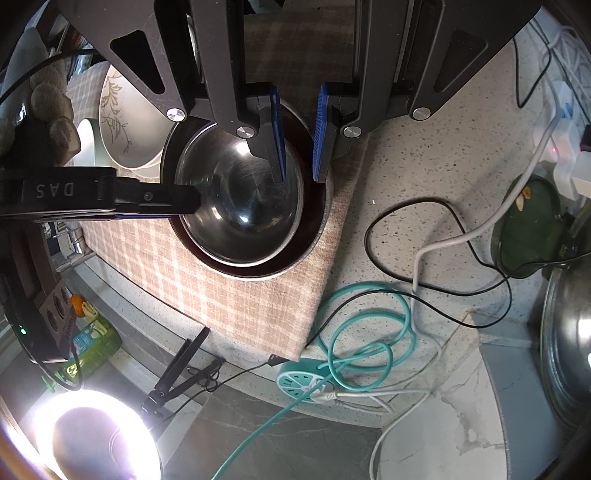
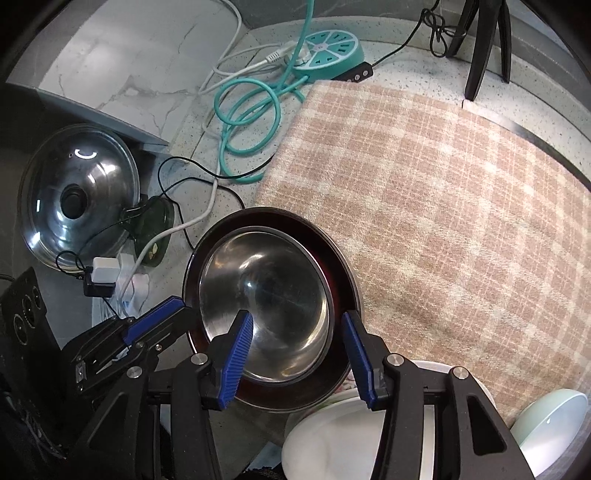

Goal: Organize plates and bowls
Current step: 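Open both grippers to release the red bowl and withdraw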

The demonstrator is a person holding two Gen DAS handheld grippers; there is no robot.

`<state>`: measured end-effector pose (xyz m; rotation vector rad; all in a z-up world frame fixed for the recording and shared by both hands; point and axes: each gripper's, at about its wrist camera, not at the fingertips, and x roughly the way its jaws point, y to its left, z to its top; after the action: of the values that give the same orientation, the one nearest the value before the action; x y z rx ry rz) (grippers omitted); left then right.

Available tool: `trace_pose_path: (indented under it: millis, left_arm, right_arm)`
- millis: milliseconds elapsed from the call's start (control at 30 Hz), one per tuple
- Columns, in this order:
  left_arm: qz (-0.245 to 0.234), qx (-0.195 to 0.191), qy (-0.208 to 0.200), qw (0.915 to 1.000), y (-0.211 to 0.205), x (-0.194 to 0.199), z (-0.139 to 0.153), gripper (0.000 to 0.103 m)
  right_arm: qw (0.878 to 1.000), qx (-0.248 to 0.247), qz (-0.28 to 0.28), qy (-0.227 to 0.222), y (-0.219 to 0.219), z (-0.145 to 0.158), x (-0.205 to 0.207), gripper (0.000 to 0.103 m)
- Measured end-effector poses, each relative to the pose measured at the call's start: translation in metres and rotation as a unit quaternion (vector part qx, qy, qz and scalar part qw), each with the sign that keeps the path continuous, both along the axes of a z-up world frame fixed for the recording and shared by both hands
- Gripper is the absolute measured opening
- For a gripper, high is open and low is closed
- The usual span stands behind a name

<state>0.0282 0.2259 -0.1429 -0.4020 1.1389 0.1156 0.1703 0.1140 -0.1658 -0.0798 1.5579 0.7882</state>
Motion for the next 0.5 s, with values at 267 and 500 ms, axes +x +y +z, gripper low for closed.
trace_pose_path:
  millis: [267,500]
  left_arm:
    - [0.008,-0.004,-0.014,0.9999,0.001,-0.007,0.013,0.013]
    - [-0.003,-0.016,-0.05,0.9986,-0.021,-0.014,0.04,0.013]
  right_arm:
    - [1.0,0.024,0.009,-0.018,-0.019,0.019,-0.002,0.046]
    - [0.996,0.055,0.01,-0.071,-0.063,0.052,-0.011,0.046]
